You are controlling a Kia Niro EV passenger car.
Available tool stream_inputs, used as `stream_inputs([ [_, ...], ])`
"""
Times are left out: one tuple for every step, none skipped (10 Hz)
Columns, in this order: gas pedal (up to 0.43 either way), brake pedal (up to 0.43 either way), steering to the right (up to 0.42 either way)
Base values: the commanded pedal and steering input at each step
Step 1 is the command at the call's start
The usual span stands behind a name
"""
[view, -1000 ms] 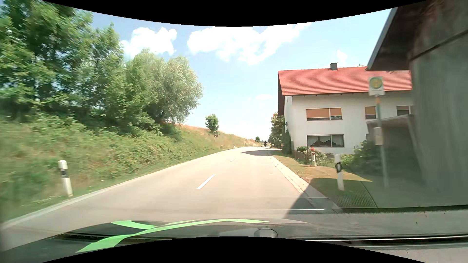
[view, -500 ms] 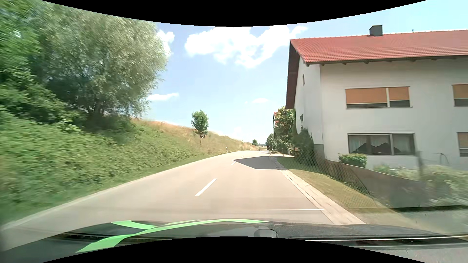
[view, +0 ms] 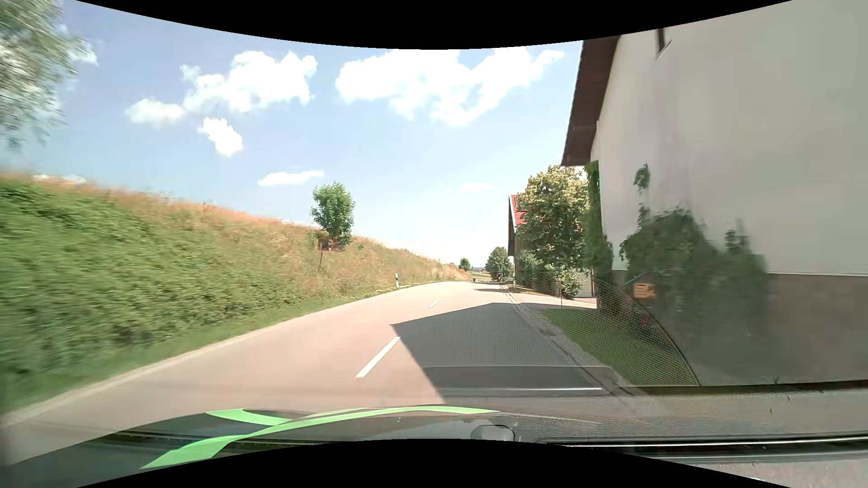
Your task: Follow the waypoints while adhering to traffic rules and regulations
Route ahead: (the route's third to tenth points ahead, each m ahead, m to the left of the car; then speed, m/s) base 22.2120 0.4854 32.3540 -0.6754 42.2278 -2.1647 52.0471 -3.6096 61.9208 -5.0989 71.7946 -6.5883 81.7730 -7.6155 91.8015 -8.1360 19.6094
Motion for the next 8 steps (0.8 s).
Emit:
stream_inputs([
  [0.240, 0.000, 0.015],
  [0.228, 0.000, 0.016],
  [0.228, 0.000, 0.016],
  [0.220, 0.000, 0.016],
  [0.209, 0.000, 0.016],
  [0.209, 0.000, 0.016],
  [0.220, 0.000, 0.016],
  [0.220, 0.000, 0.016],
])
